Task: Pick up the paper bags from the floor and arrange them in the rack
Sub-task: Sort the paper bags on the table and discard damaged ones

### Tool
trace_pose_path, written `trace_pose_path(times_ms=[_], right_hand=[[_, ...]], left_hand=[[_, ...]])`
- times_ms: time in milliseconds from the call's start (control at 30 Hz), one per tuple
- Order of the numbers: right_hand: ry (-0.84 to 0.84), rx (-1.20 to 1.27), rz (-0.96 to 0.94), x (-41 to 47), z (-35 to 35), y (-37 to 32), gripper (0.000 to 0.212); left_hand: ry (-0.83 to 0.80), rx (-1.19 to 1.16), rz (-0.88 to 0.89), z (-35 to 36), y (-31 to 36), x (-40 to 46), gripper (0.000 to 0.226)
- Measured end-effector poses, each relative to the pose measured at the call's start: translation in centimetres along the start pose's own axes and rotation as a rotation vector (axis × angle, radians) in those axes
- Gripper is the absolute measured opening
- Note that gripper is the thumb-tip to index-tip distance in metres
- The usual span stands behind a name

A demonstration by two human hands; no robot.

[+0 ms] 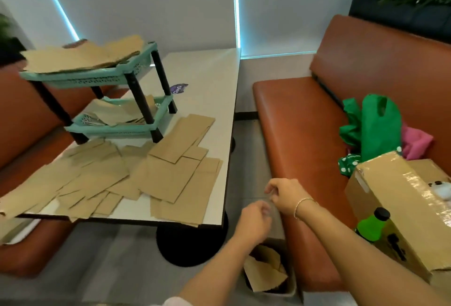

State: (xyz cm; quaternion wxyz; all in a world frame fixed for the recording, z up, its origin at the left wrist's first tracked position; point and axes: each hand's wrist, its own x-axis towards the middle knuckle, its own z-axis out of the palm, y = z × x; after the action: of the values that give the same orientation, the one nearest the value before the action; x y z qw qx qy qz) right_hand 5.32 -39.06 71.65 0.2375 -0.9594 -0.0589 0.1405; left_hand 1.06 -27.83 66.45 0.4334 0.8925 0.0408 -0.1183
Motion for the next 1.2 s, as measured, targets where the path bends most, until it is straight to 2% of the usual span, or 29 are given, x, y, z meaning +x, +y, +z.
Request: trace_pose_path(times_ms=[100, 200, 300, 433, 533, 700, 800, 933, 1067, 1133, 1200], right_hand=[[-0.003, -0.026, -0.077, 0.4, -2.2, -3.2, 0.028], [0.015, 0.002, -0.126, 1.6, -3.7, -6.6, 0.026], [0.040, 0.014, -0.193, 3.7, -3.6, -12.0, 0.024], [0.003, 0.035, -0.132, 3.9, -1.8, -11.7, 0.021], [0.028, 0.048, -0.127, 5.9, 0.0, -14.7, 0.021], [0.046, 0.011, -0.102, 9.1, 1.9, -19.2, 0.024], [0.069, 0.025, -0.056, 10.7, 2.7, -21.4, 0.025], [0.084, 0.015, 0.010, 12.2, 4.1, -23.2, 0.027], [0.055, 0.002, 0.098, 12.8, 5.8, -23.4, 0.033], [0.025, 0.019, 0.133, 13.1, 6.5, -23.2, 0.038], [-0.037, 0.004, 0.151, 13.4, 6.9, -23.2, 0.048]], left_hand=[[0.077, 0.050, 0.098, -3.6, 2.1, -1.0, 0.019], [0.184, 0.081, 0.108, -8.5, 3.3, -1.0, 0.023], [0.325, 0.047, 0.070, -15.7, 1.3, -0.1, 0.028], [0.330, 0.074, -0.045, -18.3, -0.6, 0.1, 0.034], [0.327, 0.107, -0.088, -22.6, -3.9, 1.4, 0.038], [0.247, 0.310, -0.139, -27.7, -7.8, 4.1, 0.044], [0.218, 0.430, -0.084, -29.5, -9.4, 5.8, 0.045], [0.155, 0.452, 0.054, -30.8, -10.6, 8.0, 0.067], [-0.031, 0.553, 0.137, -30.5, -11.5, 10.2, 0.091], [-0.100, 0.575, 0.134, -30.0, -12.0, 11.3, 0.095], [-0.103, 0.596, 0.141, -29.4, -12.4, 12.3, 0.096]])
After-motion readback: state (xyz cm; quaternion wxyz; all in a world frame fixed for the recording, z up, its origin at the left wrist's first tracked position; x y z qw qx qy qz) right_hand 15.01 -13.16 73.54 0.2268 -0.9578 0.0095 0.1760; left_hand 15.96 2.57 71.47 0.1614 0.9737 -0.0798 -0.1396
